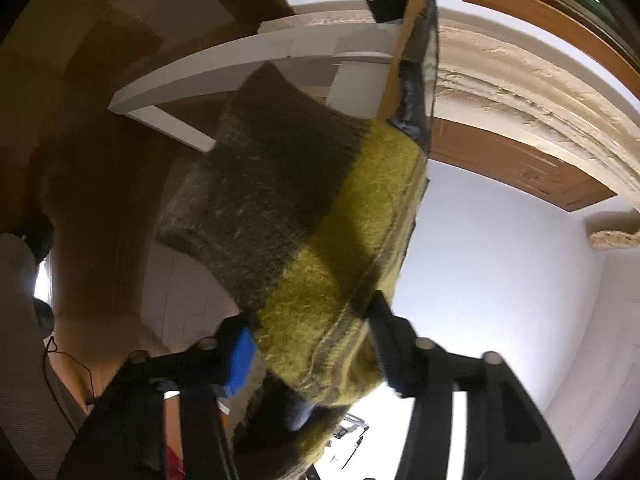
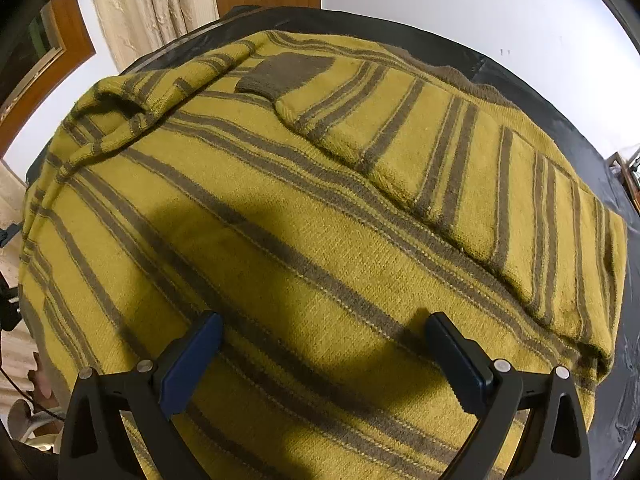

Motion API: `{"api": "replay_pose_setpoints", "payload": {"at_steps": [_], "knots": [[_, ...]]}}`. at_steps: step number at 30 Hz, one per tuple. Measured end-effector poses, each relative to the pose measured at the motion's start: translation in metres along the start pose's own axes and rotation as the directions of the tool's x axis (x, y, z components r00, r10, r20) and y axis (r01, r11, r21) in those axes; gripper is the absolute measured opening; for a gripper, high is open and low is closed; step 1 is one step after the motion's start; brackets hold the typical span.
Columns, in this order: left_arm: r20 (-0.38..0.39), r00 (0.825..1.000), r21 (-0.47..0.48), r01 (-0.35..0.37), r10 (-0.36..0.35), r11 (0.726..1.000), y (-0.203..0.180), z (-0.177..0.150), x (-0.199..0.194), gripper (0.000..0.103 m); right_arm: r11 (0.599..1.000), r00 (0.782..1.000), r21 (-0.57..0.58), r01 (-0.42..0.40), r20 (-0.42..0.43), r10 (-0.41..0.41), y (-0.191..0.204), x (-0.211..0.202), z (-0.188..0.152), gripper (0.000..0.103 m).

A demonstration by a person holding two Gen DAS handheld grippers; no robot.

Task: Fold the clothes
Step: 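Grasp the brown ribbed hem with the left gripper and lift it, then fold the held hem up over the sweater body with the left gripper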

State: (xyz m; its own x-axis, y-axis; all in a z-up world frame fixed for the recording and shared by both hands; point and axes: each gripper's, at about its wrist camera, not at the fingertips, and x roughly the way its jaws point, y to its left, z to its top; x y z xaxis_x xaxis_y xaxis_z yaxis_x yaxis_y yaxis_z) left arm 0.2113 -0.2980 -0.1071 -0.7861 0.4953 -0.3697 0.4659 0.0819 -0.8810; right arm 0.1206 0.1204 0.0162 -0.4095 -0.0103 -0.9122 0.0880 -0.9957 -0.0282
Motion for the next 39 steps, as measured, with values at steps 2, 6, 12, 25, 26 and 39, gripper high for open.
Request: {"api": "replay_pose_setpoints", "payload": {"at_steps": [2, 6, 12, 25, 26, 39], "knots": [[0.002, 1.000, 0.018, -0.015, 0.015, 1.000, -0.007, 0.000, -0.003, 0.035, 1.000, 1.000, -0.001, -0.001, 0.003, 0.001, 0.000, 0.000, 0.000, 0.103], [0.029, 0.994, 0.078, -0.105, 0.103, 0.991, -0.026, -0.004, -0.018, 0.027, 1.000, 1.000, -0.005, -0.006, 0.012, 0.006, -0.001, 0.001, 0.000, 0.103], [0.126, 0.970, 0.213, -0.231, 0.207, 0.949, -0.068, -0.015, -0.045, 0.010, 1.000, 0.999, -0.014, -0.012, 0.043, 0.013, -0.002, 0.003, -0.001, 0.103], [0.161, 0.928, 0.397, -0.372, 0.336, 0.839, -0.134, -0.024, -0.016, 0.008, 0.999, 0.992, -0.037, -0.029, 0.119, 0.034, -0.001, -0.003, -0.011, 0.103], [0.158, 0.924, 0.390, -0.383, 0.349, 0.838, -0.133, -0.025, -0.014, 0.008, 0.999, 0.992, -0.039, -0.030, 0.119, 0.034, -0.001, -0.003, -0.011, 0.103], [0.143, 0.903, 0.397, -0.428, 0.406, 0.812, -0.127, -0.014, 0.008, 0.007, 0.999, 0.994, -0.028, -0.024, 0.110, 0.027, 0.002, -0.003, -0.011, 0.103]]}}
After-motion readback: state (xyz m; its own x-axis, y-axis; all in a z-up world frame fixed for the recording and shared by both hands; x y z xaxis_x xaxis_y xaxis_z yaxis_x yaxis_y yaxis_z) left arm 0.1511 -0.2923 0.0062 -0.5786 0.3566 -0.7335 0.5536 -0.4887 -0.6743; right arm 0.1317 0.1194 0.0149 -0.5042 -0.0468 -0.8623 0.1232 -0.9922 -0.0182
